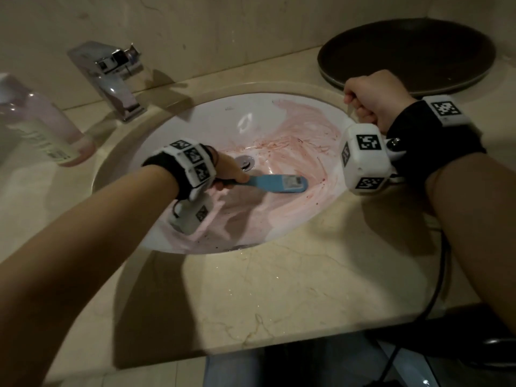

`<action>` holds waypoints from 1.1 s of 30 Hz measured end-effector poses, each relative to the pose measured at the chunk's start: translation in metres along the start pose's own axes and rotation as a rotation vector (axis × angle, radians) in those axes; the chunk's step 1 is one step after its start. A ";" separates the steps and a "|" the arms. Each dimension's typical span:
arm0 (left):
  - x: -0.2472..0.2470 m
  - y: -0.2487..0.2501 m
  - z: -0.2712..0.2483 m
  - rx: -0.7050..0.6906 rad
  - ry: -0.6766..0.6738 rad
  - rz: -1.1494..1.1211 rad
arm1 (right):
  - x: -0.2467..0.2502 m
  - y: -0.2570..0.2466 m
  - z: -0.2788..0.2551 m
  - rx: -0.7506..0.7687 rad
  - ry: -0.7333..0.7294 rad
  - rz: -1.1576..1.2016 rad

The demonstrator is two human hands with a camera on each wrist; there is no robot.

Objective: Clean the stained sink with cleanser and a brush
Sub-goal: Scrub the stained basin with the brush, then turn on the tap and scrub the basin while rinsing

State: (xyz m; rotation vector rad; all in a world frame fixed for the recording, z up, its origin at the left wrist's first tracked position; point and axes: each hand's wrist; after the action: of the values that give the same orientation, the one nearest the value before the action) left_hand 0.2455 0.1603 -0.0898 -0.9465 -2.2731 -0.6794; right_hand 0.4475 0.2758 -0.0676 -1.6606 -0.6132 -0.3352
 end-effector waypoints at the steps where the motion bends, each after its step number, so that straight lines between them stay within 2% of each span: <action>1: -0.006 0.010 0.002 -0.060 0.007 -0.021 | 0.000 0.000 -0.001 -0.002 -0.003 0.002; 3: -0.013 0.030 0.003 -0.130 0.006 -0.104 | 0.000 -0.001 -0.002 -0.004 0.000 0.001; 6: -0.005 0.043 0.004 -0.146 -0.023 -0.200 | 0.000 -0.002 -0.004 0.000 0.012 -0.010; 10: 0.002 0.026 0.003 -0.014 -0.209 -0.103 | 0.002 -0.003 -0.005 -0.003 -0.001 -0.013; 14: 0.001 -0.018 -0.009 0.146 -0.251 -0.017 | 0.000 -0.002 -0.006 -0.007 -0.002 -0.024; 18: 0.023 -0.048 -0.024 0.286 -0.272 0.026 | 0.000 -0.004 -0.009 -0.025 -0.017 -0.040; 22: 0.042 -0.051 -0.036 0.344 -0.228 0.207 | 0.001 -0.007 -0.008 -0.039 -0.056 -0.009; 26: 0.055 -0.052 -0.049 0.328 -0.155 0.210 | -0.002 -0.021 -0.011 -0.029 -0.075 -0.059; 29: 0.072 -0.065 -0.063 0.237 -0.045 0.123 | -0.012 -0.045 -0.013 0.057 -0.093 -0.128; 33: 0.096 -0.093 -0.081 0.049 0.176 -0.175 | -0.039 -0.080 -0.017 0.144 -0.177 -0.239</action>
State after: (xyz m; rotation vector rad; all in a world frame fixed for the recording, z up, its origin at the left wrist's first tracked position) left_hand 0.1448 0.0953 0.0105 -0.6429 -2.2217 -0.7467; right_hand 0.3726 0.2587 -0.0198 -1.4907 -0.9508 -0.3096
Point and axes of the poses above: each hand's wrist, its own z-axis towards the middle knuckle, its own x-axis out of the back of the hand, y = z × x, and after that the axes turned 11 degrees about -z, right-handed
